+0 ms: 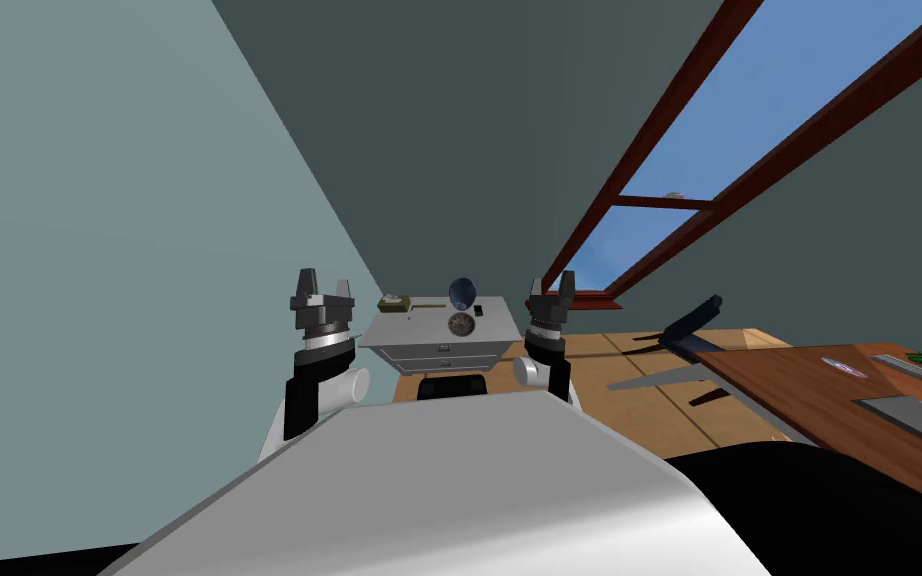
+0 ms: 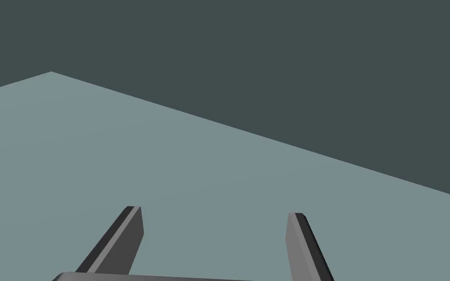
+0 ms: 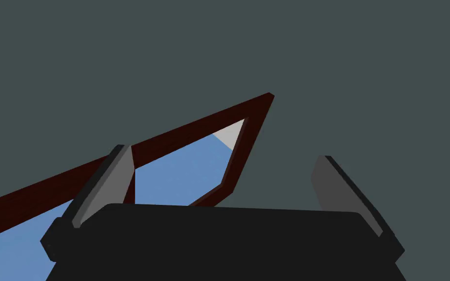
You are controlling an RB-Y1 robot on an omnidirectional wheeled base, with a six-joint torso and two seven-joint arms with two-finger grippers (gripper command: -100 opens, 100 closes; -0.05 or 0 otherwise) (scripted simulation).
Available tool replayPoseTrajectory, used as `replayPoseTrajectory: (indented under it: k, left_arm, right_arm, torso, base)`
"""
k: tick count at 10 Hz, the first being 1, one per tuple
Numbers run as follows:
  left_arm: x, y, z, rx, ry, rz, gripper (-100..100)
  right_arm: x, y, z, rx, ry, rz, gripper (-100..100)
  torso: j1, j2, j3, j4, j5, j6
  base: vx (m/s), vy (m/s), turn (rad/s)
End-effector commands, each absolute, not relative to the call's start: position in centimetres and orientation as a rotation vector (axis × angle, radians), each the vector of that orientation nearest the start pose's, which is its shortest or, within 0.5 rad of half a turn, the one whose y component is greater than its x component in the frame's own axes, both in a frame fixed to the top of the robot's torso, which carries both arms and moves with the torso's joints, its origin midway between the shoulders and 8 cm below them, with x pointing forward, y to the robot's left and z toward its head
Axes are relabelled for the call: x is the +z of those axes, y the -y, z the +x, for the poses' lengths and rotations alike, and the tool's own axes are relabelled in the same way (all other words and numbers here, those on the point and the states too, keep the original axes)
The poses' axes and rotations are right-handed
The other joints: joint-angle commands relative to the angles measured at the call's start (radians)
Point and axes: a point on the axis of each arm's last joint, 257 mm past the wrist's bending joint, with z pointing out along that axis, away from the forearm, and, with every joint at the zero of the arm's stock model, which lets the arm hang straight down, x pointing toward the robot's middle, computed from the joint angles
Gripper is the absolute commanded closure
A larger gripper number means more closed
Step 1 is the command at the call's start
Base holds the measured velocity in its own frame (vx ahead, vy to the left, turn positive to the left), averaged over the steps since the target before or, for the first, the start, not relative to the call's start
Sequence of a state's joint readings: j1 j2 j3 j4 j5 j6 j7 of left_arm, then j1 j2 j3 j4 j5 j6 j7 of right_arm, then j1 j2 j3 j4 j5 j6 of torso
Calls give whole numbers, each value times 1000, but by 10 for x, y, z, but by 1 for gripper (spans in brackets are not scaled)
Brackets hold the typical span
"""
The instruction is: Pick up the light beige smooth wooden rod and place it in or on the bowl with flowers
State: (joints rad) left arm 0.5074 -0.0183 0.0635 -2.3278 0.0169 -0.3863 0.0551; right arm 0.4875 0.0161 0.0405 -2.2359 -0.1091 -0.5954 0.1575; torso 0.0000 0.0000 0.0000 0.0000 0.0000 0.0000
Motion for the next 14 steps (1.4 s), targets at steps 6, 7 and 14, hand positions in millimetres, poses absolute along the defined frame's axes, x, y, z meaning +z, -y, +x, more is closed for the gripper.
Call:
replayPoseTrajectory:
  k: [6,7,14]
  left_arm:
    - [-36,-328,384,-1237,-803,-865,-100]
    - [-53,-336,392,-1217,-845,-900,-100]
    - [-129,-389,420,-1091,-1010,-1082,-100]
  right_arm:
    - [26,281,337,1274,-524,643,0]
    - [26,281,337,1274,-524,643,0]
    - [26,281,337,1274,-524,643,0]
  torso:
    - [1,4,2,1,0,0]
    - [1,3,2,1,0,0]
    - [1,1,1,0,0,0]
  base:
    - [-46,12,-182]
    - [-33,2,-183]
    - [-34,6,-185]
